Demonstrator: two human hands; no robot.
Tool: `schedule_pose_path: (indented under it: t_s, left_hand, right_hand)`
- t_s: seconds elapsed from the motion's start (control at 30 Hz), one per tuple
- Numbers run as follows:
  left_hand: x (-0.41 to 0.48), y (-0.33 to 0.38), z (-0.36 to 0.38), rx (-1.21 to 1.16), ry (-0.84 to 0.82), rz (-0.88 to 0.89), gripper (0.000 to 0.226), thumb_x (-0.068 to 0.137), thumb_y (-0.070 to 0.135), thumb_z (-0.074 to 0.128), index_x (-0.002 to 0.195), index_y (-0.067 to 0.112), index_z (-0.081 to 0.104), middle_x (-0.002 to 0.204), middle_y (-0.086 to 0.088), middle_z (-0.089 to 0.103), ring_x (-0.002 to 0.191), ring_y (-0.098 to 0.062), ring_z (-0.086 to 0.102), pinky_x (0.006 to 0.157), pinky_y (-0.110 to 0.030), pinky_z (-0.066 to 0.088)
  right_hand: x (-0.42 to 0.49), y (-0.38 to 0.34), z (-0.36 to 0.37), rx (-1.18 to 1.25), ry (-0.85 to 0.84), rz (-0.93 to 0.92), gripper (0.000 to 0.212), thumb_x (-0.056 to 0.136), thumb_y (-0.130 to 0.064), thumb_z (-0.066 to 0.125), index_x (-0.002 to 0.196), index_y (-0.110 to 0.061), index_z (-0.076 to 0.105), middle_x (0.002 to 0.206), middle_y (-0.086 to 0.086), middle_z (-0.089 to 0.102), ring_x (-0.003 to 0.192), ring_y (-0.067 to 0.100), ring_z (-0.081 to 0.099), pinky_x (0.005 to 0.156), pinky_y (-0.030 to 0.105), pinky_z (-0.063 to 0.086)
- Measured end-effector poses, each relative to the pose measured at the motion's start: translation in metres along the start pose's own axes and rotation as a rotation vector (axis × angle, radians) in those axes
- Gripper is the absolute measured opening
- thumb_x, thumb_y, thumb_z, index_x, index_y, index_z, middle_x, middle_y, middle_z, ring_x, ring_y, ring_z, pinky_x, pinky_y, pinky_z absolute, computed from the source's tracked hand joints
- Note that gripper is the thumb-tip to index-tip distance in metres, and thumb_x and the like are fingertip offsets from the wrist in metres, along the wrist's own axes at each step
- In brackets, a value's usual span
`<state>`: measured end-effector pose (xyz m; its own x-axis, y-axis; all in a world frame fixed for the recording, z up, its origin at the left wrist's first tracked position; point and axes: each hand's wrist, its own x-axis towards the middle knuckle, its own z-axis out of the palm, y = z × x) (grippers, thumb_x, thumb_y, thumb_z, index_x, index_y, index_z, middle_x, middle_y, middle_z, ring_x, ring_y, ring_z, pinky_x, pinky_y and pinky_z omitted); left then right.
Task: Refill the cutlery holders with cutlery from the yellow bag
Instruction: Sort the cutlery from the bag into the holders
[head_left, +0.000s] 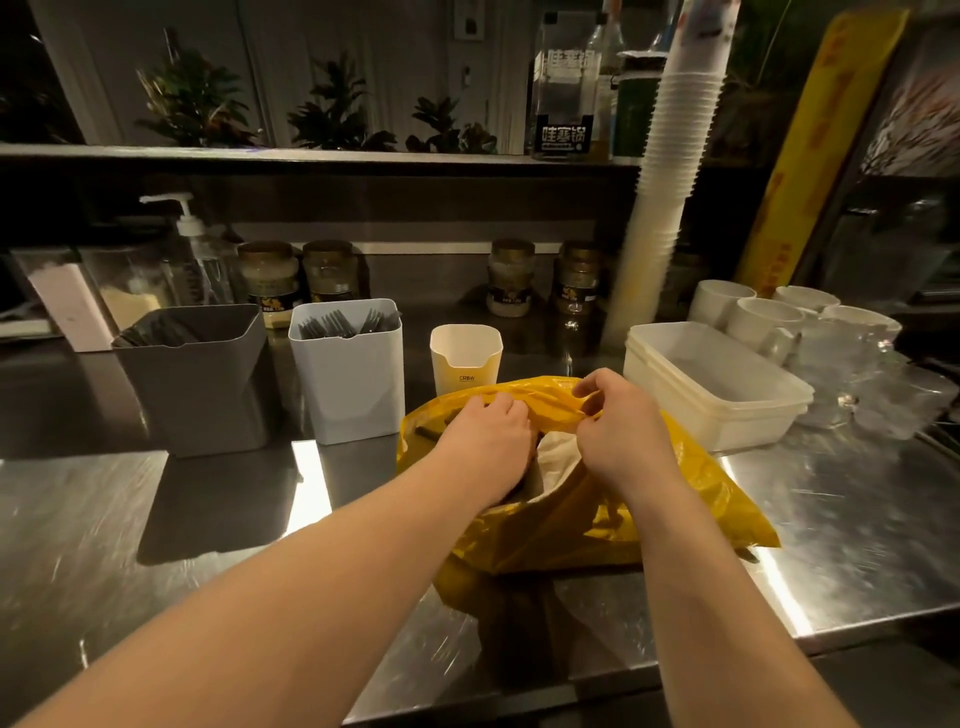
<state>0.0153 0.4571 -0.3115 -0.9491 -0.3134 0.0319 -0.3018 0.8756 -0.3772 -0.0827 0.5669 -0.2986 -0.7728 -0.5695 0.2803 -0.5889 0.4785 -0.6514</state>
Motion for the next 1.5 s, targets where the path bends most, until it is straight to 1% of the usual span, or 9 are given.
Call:
schedule_pose_path:
  t_s: [0.27, 0.37, 0.47, 0.53, 0.63, 0.8, 0.97, 1.33, 1.5]
  left_hand:
    - [-0.002, 0.011, -0.004, -0.056, -0.086, 0.045, 0.06, 0.098, 0.033, 0.061, 0.151, 0.018, 0.037, 0.15, -0.009, 0.04, 0.137, -0.03, 0.035, 0.116, -0.049, 0.033]
    - [0.007, 0.018, -0.006, -0.106, -0.179, 0.081, 0.063, 0.101, 0.033, 0.058, 0.155, 0.017, 0.03, 0.16, -0.01, 0.031, 0.147, -0.035, 0.028, 0.119, -0.055, 0.025]
    - [0.018, 0.028, -0.01, -0.207, -0.254, 0.093, 0.082, 0.102, 0.036, 0.057, 0.162, 0.019, 0.004, 0.17, -0.007, 0.007, 0.155, -0.035, 0.008, 0.123, -0.058, 0.015]
    - [0.023, 0.031, -0.018, -0.319, -0.255, 0.04, 0.071, 0.104, 0.033, 0.051, 0.161, 0.017, 0.011, 0.167, -0.009, 0.02, 0.151, -0.035, 0.023, 0.122, -0.052, 0.024]
    - [0.03, 0.033, -0.028, -0.35, -0.291, -0.016, 0.053, 0.106, 0.024, 0.049, 0.155, 0.012, 0.033, 0.153, -0.011, 0.045, 0.137, -0.035, 0.046, 0.113, -0.046, 0.038]
    - [0.033, 0.041, -0.034, -0.479, -0.314, -0.086, 0.057, 0.108, 0.026, 0.044, 0.16, 0.014, 0.021, 0.16, -0.012, 0.035, 0.143, -0.038, 0.038, 0.117, -0.048, 0.031]
    - [0.04, 0.041, -0.03, -0.518, -0.293, -0.101, 0.052, 0.108, 0.028, 0.044, 0.156, 0.015, 0.03, 0.155, -0.011, 0.041, 0.141, -0.036, 0.041, 0.117, -0.048, 0.031]
    - [0.024, 0.029, -0.017, -0.096, -0.251, 0.027, 0.063, 0.097, 0.028, 0.066, 0.152, 0.019, 0.037, 0.152, -0.01, 0.043, 0.141, -0.035, 0.039, 0.114, -0.057, 0.033]
    - [0.004, 0.015, -0.01, -0.2, -0.069, -0.063, 0.042, 0.099, 0.019, 0.063, 0.138, 0.014, 0.05, 0.133, -0.01, 0.058, 0.118, -0.031, 0.06, 0.1, -0.048, 0.053]
  right_hand:
    - [-0.002, 0.004, 0.0, -0.017, -0.014, -0.022, 0.039, 0.089, 0.008, 0.06, 0.119, -0.018, 0.063, 0.11, 0.002, 0.064, 0.095, 0.016, 0.058, 0.076, 0.024, 0.052]
    - [-0.004, 0.004, -0.003, 0.051, 0.162, -0.165, 0.03, 0.088, 0.008, 0.061, 0.107, -0.014, 0.067, 0.098, 0.001, 0.064, 0.089, 0.014, 0.059, 0.071, 0.016, 0.048]
    - [-0.004, 0.0, -0.005, 0.185, 0.399, -0.291, 0.021, 0.088, 0.005, 0.063, 0.097, -0.013, 0.066, 0.089, -0.003, 0.062, 0.081, 0.008, 0.056, 0.066, 0.007, 0.042]
    - [-0.001, -0.001, -0.002, 0.188, 0.435, -0.307, 0.021, 0.087, 0.006, 0.063, 0.095, -0.013, 0.066, 0.089, -0.001, 0.063, 0.081, 0.009, 0.055, 0.065, 0.005, 0.04]
    - [0.005, 0.005, 0.003, 0.148, 0.387, -0.27, 0.022, 0.087, 0.007, 0.061, 0.096, -0.011, 0.068, 0.091, 0.002, 0.065, 0.083, 0.011, 0.055, 0.064, 0.003, 0.037]
    - [0.008, 0.014, 0.0, 0.188, 0.326, -0.189, 0.021, 0.09, 0.005, 0.06, 0.1, -0.012, 0.067, 0.093, 0.001, 0.065, 0.087, 0.013, 0.058, 0.066, 0.007, 0.041]
    - [0.01, 0.014, -0.001, 0.195, 0.279, -0.157, 0.024, 0.09, 0.006, 0.057, 0.101, -0.013, 0.067, 0.096, 0.002, 0.065, 0.09, 0.014, 0.058, 0.066, 0.007, 0.041]
    - [0.003, 0.013, -0.003, 0.13, 0.103, -0.165, 0.029, 0.093, 0.003, 0.058, 0.088, -0.024, 0.066, 0.107, 0.0, 0.059, 0.093, 0.01, 0.054, 0.072, 0.008, 0.041]
    - [-0.004, 0.012, -0.003, 0.023, 0.043, -0.137, 0.028, 0.096, 0.001, 0.056, 0.11, -0.013, 0.075, 0.117, 0.0, 0.056, 0.104, 0.011, 0.049, 0.087, 0.017, 0.042]
